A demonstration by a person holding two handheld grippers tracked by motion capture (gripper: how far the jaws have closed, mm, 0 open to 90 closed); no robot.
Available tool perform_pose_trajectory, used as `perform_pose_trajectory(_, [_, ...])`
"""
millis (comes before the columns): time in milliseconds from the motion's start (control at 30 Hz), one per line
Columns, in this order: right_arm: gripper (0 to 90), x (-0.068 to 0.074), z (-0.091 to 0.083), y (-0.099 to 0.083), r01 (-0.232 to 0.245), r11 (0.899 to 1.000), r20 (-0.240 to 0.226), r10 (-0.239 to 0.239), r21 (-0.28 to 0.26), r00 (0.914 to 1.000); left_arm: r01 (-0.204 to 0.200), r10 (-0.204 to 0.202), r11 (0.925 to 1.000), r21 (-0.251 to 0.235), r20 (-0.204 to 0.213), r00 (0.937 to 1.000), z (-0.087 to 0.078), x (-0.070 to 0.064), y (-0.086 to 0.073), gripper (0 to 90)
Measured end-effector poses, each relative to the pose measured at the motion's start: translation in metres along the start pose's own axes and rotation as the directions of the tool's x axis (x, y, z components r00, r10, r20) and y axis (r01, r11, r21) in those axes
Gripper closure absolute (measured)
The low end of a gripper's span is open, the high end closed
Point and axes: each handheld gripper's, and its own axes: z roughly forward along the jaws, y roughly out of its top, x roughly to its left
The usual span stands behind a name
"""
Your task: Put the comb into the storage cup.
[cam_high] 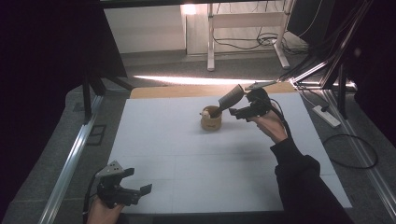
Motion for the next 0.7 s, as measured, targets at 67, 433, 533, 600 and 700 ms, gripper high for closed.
perform_pose_trajectory(67, [0.6, 0.003, -0.001, -0.001, 0.01, 1.0, 0.0, -0.01, -0.007, 1.0, 0.001, -0.001, 1.0, -0.001, 0.0, 1.0, 0.0, 0.0, 0.0, 0.0])
perform_pose_trajectory(433, [0.0, 0.01, -0.007, -0.009, 0.015, 0.999, -0.007, -0.015, -0.032, 0.9999, 0.001, -0.001, 1.0, -0.001, 0.001, 1.0, 0.0, 0.0, 0.0, 0.0])
perform_pose_trajectory(533, [0.0, 0.01, -0.009, -0.01, 0.015, 1.0, -0.001, -0.015, -0.026, 0.9999, 0.001, -0.001, 1.0, -0.001, 0.001, 1.0, 0.0, 0.0, 0.0, 0.0])
perform_pose_trajectory(600, [0.0, 0.011, -0.01, -0.01, 0.019, 0.999, 0.0, -0.019, -0.032, 0.9998, 0.001, -0.001, 1.0, -0.001, 0.003, 1.0, 0.0, 0.0, 0.0, 0.0])
perform_pose_trajectory(700, [0.0, 0.013, -0.013, -0.012, 0.022, 0.999, -0.002, -0.022, -0.042, 0.9998, 0.001, -0.001, 1.0, -0.002, 0.002, 1.0, 0.0, 0.0, 0.0, 0.0])
